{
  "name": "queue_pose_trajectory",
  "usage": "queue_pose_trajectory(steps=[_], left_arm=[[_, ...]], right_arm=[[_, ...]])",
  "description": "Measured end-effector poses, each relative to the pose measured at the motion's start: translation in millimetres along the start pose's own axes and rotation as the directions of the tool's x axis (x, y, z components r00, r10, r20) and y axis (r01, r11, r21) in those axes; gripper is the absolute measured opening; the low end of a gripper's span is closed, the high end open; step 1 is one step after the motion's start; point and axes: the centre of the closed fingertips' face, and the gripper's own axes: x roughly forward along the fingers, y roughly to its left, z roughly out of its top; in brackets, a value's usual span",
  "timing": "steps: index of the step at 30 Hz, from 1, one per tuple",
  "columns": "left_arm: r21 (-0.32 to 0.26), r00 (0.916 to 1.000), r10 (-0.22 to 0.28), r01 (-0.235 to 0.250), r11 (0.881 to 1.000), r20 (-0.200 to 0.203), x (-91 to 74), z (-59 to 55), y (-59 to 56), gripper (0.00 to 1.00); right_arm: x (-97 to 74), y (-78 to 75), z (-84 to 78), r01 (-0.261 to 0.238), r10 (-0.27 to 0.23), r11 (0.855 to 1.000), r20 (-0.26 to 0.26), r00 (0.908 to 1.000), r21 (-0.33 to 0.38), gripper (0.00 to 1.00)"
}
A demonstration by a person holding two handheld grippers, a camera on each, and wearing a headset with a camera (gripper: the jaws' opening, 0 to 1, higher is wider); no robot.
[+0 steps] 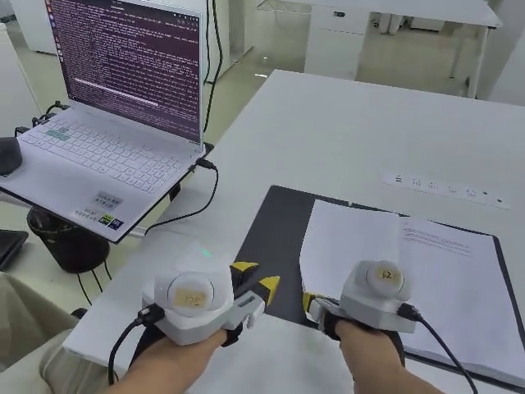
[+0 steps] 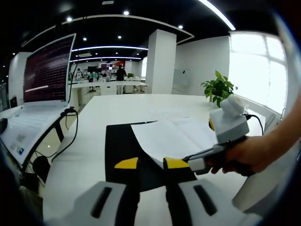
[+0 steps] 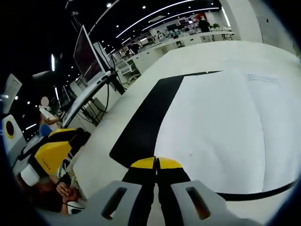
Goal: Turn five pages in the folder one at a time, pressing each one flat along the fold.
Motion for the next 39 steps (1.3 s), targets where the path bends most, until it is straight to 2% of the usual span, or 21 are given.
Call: queue_pose_trajectory(steps=[2,7,8,10,13,17,23,28,34,39], left_arm=[[-0.001,1.0,0.0,0.0,1.0,-0.009,0.3,-3.5,0.1,0.18],[-0.001,0.9995,0.0,0.0,1.0,-0.031,0.5,-11.7,0.7,0.18],[0.003,0.9993,0.002,-0.002,1.0,-0.037,0.7,-13.5,1.2,0.18],[0.003,0.9992,0.002,-0.001,1.0,-0.04,1.5,-14.9,1.4,0.18],[0.007,0.9989,-0.001,0.001,1.0,-0.046,3.3,-16.9,0.6,0.18],[0.017,0.9985,-0.009,0.01,1.0,-0.055,6.7,-18.0,-2.2,0.17],[0.036,0.9972,-0.024,0.027,0.999,-0.072,14.4,-19.3,-7.5,0.17],[0.058,0.9948,-0.043,0.049,0.997,-0.093,23.2,-23.0,-12.6,0.17],[0.092,0.9895,-0.085,0.096,0.991,-0.117,39.4,-24.8,-28.7,0.17],[0.118,0.9822,-0.122,0.139,0.983,-0.143,58.4,-31.1,-46.6,0.17]], right_arm=[[2.4,6.5,-6.8,-0.043,0.044,0.999,-0.027,0.9987,0.03,0.0],[5.6,3.2,-18.0,-0.038,0.039,0.999,-0.051,0.9979,0.02,0.0],[6.5,0.3,-20.8,-0.03,0.033,0.999,-0.063,0.9975,0.036,0.0],[7.1,-1.0,-19.4,-0.041,0.044,0.997,-0.047,0.9979,0.065,0.0],[6.3,-0.5,-18.7,-0.044,0.046,0.997,-0.041,0.9981,0.064,0.0],[3.8,4.9,-10.7,-0.082,0.082,0.993,0.004,0.9966,0.088,0.0],[-0.8,7.9,-3.7,-0.104,0.102,0.991,0.033,0.9942,0.085,0.05],[-11.4,1.2,3.7,-0.104,0.099,0.992,0.066,0.9929,0.076,0.06],[-34.4,-15.8,17.1,-0.096,0.085,0.992,0.122,0.9888,0.085,0.06],[-50.1,-41.5,21.7,-0.056,0.038,0.992,0.162,0.986,0.11,0.04]])
